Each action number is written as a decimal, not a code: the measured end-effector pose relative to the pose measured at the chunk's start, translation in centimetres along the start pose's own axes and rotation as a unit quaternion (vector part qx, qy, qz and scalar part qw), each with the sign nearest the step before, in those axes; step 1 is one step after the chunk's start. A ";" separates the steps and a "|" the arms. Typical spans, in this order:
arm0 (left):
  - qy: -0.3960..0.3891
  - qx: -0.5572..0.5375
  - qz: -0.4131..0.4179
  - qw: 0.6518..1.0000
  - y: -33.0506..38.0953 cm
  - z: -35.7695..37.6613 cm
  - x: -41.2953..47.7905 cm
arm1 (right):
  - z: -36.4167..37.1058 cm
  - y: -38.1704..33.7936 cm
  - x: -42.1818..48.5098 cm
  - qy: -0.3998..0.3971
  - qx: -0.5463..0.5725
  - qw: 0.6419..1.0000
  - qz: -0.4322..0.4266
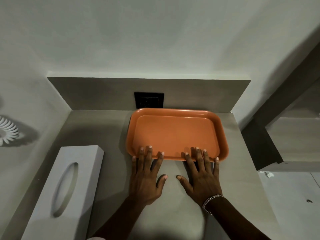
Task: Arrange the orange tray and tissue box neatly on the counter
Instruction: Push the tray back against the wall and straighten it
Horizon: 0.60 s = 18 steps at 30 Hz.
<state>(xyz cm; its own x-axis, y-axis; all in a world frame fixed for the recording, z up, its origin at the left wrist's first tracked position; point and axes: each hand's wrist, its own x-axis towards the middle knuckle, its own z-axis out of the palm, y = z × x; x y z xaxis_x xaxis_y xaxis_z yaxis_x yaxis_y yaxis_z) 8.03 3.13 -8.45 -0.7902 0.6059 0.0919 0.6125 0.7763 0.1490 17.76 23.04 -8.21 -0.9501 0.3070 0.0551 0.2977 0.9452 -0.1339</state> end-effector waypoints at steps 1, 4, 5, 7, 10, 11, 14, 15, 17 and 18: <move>0.002 0.000 -0.001 1.000 -0.1 0.0 0.1 | -0.1 0.0 0.1 -0.001 -0.001 1.000 0.000; 0.005 0.000 -0.003 1.000 -0.1 0.1 0.3 | -0.3 -0.1 0.4 -0.003 0.000 1.000 -0.001; 0.004 0.000 -0.003 1.000 -0.1 0.1 0.3 | -0.3 -0.2 0.4 -0.003 0.001 1.000 -0.001; 0.002 -0.002 -0.001 1.000 -0.1 -0.1 0.1 | -0.4 -0.2 0.4 -0.004 0.003 1.000 0.001; 0.018 -0.022 -0.010 1.000 -0.4 -0.9 -0.3 | -1.0 -0.5 0.3 0.006 0.019 1.000 -0.012; 0.028 -0.032 -0.014 0.999 -0.6 -1.3 -0.5 | -1.2 -0.6 0.3 0.012 0.031 0.999 -0.021; 0.062 -0.048 -0.028 0.997 -1.4 -2.9 -1.5 | -1.9 -2.0 0.2 0.014 0.063 0.996 -0.057; 0.070 -0.047 -0.033 0.996 -1.8 -3.5 -1.9 | -2.1 -2.6 0.1 0.007 0.068 0.995 -0.072; 0.084 -0.048 -0.049 0.994 -2.5 -4.4 -2.7 | -2.4 -3.8 0.1 -0.009 0.074 0.992 -0.105; 0.091 -0.047 -0.062 0.993 -2.9 -4.9 -3.2 | -2.5 -4.5 0.2 -0.013 0.077 0.989 -0.124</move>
<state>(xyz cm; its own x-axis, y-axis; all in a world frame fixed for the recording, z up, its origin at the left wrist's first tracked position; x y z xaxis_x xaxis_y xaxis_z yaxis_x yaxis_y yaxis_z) 8.68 -1.96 -4.35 -0.8554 0.4577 0.2425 0.5119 0.8187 0.2602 16.50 19.09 -5.09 -0.9949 0.0628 0.0792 0.0393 0.9622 -0.2695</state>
